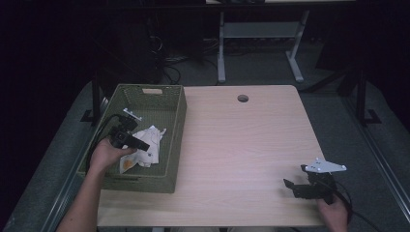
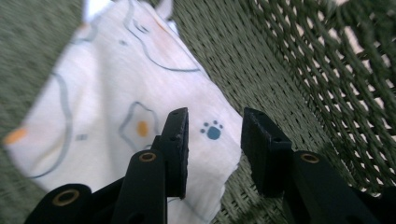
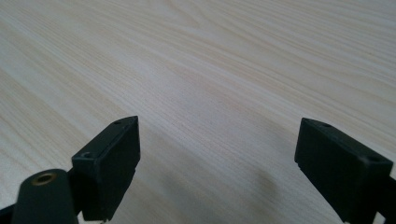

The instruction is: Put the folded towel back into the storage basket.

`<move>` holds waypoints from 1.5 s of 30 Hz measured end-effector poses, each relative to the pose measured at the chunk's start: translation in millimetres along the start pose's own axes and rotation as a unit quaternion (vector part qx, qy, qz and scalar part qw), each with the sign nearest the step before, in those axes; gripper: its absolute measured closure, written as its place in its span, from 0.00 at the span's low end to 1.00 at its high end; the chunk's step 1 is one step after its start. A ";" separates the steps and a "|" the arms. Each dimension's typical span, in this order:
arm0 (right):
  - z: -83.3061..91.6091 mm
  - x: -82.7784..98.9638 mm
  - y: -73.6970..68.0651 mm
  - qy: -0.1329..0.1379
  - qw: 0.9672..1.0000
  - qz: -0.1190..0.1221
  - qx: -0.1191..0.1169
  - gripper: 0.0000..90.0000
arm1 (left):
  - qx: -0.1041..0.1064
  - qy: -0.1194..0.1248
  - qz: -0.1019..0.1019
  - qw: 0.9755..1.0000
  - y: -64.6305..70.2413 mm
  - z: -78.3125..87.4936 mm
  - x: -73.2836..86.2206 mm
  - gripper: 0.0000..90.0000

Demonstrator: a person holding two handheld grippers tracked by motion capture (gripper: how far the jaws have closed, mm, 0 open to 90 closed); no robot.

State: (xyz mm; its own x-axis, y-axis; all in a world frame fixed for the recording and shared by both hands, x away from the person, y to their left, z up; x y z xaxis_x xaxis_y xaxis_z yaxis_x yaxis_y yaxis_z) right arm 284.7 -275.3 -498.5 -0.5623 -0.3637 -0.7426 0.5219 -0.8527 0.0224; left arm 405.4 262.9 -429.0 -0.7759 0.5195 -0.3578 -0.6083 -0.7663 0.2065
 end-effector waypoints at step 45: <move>2.7 -2.6 -4.7 0.010 1.000 0.007 -0.006 0.15 | 0.025 -0.103 -0.053 0.993 23.8 -31.0 -3.7 0.78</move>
State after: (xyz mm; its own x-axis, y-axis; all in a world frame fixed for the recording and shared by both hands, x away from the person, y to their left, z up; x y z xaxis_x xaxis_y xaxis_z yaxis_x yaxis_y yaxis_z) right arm 282.0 -271.4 -494.9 -0.5422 -0.3688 -0.7550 0.5380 -0.8426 0.0253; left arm 399.0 231.0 -451.0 -0.7218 0.6666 -0.1861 -0.6918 -0.6866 0.2239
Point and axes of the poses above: each handheld gripper's, and its own axes: z roughly backward along the jaws, x roughly out of its underside, y roughly to its right, the point moved 5 cm from there along -z, roughly forward along the jaws, and after that the axes turned 2 degrees about x, right-handed, at the moved point
